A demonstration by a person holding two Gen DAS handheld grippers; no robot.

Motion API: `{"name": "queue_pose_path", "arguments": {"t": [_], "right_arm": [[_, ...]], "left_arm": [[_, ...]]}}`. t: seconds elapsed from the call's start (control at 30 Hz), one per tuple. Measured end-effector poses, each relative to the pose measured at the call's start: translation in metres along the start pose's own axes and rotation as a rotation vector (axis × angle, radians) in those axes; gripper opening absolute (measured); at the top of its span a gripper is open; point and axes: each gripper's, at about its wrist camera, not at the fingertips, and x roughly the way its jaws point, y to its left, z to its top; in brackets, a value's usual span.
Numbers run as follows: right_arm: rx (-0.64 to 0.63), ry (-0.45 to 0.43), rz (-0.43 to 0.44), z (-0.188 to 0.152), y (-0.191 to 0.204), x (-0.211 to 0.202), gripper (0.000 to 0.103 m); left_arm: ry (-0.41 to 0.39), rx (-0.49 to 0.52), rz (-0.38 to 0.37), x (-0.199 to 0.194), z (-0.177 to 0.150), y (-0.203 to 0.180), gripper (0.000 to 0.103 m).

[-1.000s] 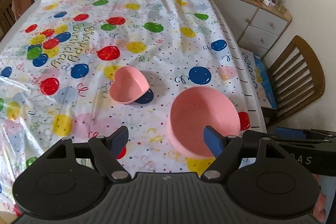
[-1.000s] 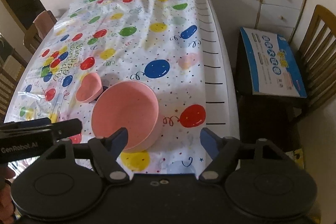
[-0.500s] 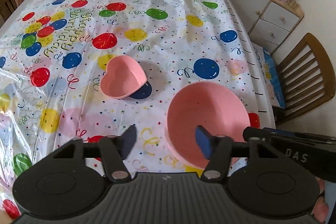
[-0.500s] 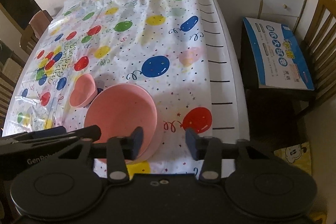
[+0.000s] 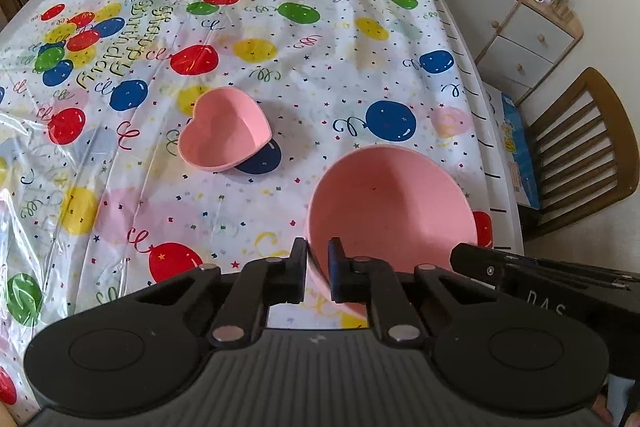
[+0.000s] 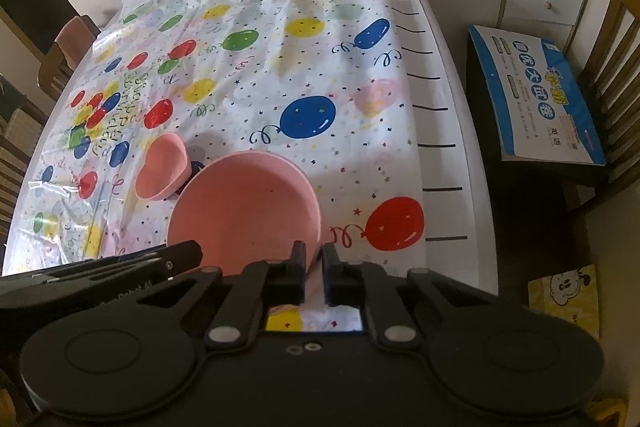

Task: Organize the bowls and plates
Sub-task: 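Lift and carry the pink bowl with the left tool toward the bear plate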

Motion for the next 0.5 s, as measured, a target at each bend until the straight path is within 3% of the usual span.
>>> {"name": "queue_pose_path", "arguments": {"t": [0.5], "right_arm": [[-0.039,-0.025,0.013,-0.014,0.030,-0.034,0.007]], "left_arm": [[-0.020,0.006,-0.006,-0.045,-0.013,0.022,0.010]]}}
